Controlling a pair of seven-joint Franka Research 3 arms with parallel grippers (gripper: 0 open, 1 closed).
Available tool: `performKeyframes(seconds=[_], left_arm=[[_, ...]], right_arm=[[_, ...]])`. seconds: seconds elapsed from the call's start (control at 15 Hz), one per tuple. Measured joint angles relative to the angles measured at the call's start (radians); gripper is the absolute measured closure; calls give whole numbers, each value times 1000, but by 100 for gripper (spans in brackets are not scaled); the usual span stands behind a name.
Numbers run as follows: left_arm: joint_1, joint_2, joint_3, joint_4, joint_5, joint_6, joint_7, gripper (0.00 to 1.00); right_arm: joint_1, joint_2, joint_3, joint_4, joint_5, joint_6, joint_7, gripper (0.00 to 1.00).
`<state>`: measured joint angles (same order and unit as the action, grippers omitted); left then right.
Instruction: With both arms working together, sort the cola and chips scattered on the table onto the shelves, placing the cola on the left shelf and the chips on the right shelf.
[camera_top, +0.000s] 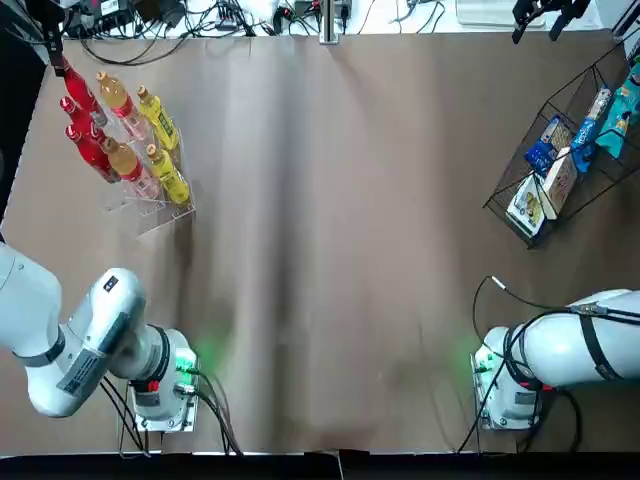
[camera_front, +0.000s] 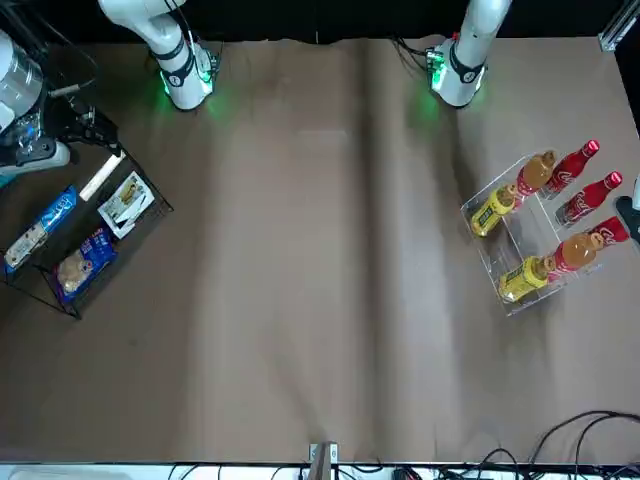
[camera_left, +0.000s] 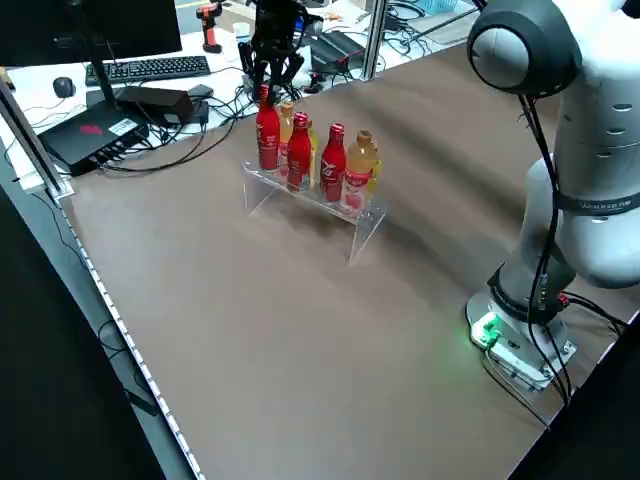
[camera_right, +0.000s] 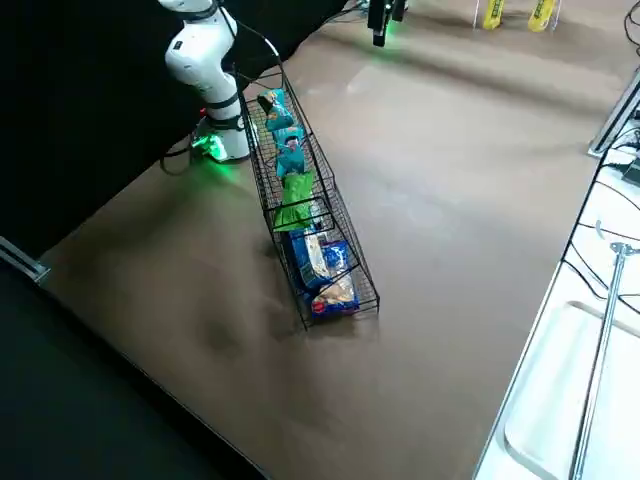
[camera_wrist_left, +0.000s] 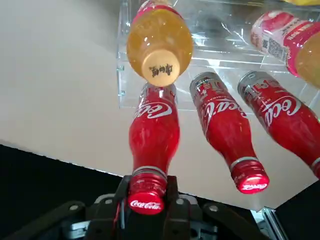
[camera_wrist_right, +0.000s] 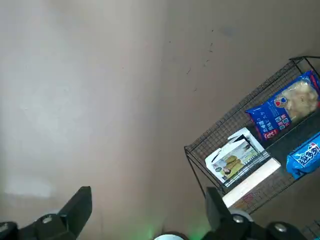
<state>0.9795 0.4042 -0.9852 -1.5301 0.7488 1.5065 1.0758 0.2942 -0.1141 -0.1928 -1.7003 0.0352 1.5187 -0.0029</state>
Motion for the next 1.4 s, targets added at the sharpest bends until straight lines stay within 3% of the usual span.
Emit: performKeyframes(seconds=[1.4], left_arm=[[5, -9, -5, -21, 46, 0, 2, 69]], right_arm=[[40, 36, 0, -2, 0, 4, 1, 0]])
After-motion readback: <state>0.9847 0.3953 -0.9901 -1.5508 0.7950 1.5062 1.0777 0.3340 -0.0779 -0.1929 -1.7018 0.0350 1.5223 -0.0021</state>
